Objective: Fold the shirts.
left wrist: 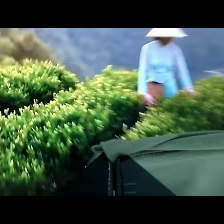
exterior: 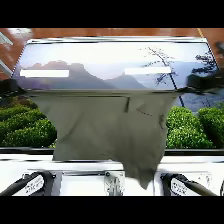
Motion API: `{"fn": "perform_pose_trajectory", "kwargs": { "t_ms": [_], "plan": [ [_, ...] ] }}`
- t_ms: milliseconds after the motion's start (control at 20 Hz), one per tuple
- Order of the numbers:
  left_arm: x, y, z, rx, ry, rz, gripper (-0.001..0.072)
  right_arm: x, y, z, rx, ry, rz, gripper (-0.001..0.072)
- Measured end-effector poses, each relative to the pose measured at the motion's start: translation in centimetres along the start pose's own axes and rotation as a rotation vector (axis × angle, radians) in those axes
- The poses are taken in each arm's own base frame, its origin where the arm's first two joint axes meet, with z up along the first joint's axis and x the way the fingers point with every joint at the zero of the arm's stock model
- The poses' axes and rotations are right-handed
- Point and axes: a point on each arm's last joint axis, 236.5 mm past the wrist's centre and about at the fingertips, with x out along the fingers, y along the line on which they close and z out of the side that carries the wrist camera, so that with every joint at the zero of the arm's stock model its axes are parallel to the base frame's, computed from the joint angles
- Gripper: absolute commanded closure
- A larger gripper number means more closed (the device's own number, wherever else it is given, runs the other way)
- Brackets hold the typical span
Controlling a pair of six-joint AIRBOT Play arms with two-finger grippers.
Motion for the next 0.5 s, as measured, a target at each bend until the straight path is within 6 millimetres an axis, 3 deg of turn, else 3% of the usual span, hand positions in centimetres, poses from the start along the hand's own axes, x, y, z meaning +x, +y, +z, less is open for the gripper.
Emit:
{"fn": "perform_pose_trajectory", "kwargs": {
  "t_ms": [150,250,400,500],
  "plan": [
    [7.5,2.4,1.6,-0.047,0.069,-0.006,0.0672,9.3,0.9,3.3,-0.005,-0.043,0.017,0.0647],
    [11.9,3.6,2.5,-0.069,0.091,-0.011,0.0672,13.9,1.9,5.7,-0.016,-0.124,0.022,0.0647],
    [17.5,5.3,3.8,-0.097,0.076,-0.003,0.0671,19.1,3.0,8.5,-0.035,-0.245,0.014,0.0647],
    [20.3,6.2,4.6,-0.110,0.047,0.008,0.0671,21.6,3.3,9.2,-0.040,-0.288,0.011,0.0647]
  ]
}}
